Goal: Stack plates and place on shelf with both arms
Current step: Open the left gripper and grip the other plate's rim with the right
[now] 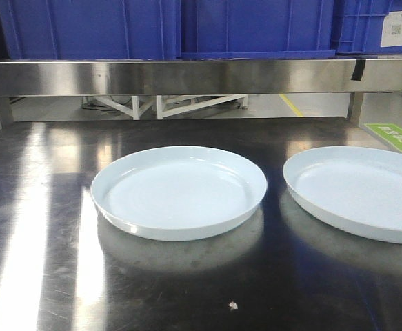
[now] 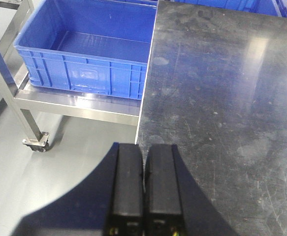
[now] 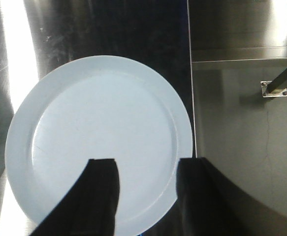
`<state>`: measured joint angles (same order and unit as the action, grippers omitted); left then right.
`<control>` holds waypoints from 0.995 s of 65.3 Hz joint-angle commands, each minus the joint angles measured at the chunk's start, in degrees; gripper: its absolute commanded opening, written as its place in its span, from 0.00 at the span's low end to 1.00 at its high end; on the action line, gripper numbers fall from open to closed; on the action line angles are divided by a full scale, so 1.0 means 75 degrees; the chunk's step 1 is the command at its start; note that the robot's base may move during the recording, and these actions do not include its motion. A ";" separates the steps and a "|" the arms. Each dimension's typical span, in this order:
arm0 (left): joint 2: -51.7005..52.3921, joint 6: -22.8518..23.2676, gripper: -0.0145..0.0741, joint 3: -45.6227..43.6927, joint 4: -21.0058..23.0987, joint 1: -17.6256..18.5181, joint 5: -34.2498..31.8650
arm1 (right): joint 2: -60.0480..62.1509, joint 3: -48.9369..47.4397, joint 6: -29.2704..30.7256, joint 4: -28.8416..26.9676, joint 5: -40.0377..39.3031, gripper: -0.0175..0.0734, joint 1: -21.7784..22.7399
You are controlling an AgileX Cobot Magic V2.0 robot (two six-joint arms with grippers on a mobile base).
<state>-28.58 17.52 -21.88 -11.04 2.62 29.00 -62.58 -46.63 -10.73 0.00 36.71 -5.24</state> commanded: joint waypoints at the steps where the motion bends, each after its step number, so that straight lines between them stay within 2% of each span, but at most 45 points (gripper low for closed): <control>1: -0.0005 0.0095 0.26 -0.0227 -0.0042 -0.0021 -0.0584 | 0.0121 -0.0300 0.0072 0.0161 -0.0364 0.68 0.0038; 14: -0.0005 0.0095 0.26 -0.0227 -0.0042 -0.0021 -0.0584 | -0.0408 -0.0300 0.0072 0.0372 -0.0629 0.68 0.0144; 33: -0.0005 0.0095 0.26 -0.0227 -0.0042 -0.0021 -0.0584 | -0.1661 -0.0300 0.0072 0.0372 -0.1339 0.68 0.1049; 65: -0.0005 0.0095 0.26 -0.0227 -0.0042 -0.0021 -0.0584 | -0.3254 -0.0401 0.0072 0.0380 -0.1476 0.68 0.1067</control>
<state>-28.58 17.52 -21.88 -11.04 2.62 29.00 -87.67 -47.76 -10.73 2.13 28.39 2.49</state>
